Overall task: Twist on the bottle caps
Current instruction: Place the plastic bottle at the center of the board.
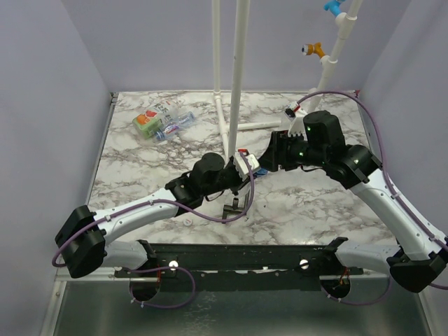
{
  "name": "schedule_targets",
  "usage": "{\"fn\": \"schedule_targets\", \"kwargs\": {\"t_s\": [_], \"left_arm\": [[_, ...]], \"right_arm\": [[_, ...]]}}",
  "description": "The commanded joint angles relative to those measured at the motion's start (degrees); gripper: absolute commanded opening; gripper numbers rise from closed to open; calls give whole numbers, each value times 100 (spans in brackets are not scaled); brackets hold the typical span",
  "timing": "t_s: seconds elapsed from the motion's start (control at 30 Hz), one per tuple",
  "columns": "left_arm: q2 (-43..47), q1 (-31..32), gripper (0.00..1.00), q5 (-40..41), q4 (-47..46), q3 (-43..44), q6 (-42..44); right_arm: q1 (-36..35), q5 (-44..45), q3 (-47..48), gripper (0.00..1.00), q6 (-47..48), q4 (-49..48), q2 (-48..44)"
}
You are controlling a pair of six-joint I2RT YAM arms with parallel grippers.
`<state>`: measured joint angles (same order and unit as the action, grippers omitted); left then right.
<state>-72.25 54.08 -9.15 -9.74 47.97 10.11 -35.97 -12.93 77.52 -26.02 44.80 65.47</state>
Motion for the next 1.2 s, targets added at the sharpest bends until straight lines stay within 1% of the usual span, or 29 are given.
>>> {"fn": "schedule_targets", "kwargs": {"t_s": [0.0,0.07,0.1,0.2,0.27,0.33,0.37,0.4,0.43,0.5,0.53,0.73,0.8,0.87,0.93,1.07,1.13,1.17], "left_arm": [[77,-12,0,-226,-215,-69,-17],[96,-12,0,-210,-225,-93,-31],[99,-12,0,-219,-226,-102,-27],[97,-20,0,-191,-250,-121,-66],[74,-16,0,-120,-249,-110,-124],[57,-19,0,-94,-248,-102,-184],[62,-25,12,-52,-249,-103,-247],[62,-28,29,-3,-276,-102,-339],[77,-30,49,16,-277,-91,-389],[114,-29,77,42,-281,-76,-482],[142,-30,98,51,-274,-77,-500],[427,-114,99,414,-76,37,-573],[473,-205,99,483,86,159,-645],[485,-318,99,553,269,310,-735],[497,-429,99,545,416,443,-857],[566,-597,99,361,517,547,-982],[606,-655,99,311,532,556,-1160],[623,-689,99,291,555,556,-1181]], "right_arm": [[-128,505,202,59,-14,213,121],[-139,566,218,56,-11,216,148],[-147,601,224,52,-25,214,163],[-164,590,220,44,-26,176,207],[-169,625,211,30,-39,164,215],[-172,760,211,11,-67,168,196],[-175,850,228,5,-73,173,182],[-174,925,245,1,-64,193,181],[-173,1046,293,1,-69,232,182],[-173,1260,337,1,-50,329,170],[-174,1499,372,1,-15,403,171],[-95,2926,787,1,64,1291,318],[39,3307,874,1,72,1549,351],[306,3493,887,1,119,1712,369],[729,3495,850,0,226,1772,348],[2289,2994,616,0,717,1525,298],[2908,2882,587,1,815,1360,443],[3102,2842,596,1,837,1229,586]]}}
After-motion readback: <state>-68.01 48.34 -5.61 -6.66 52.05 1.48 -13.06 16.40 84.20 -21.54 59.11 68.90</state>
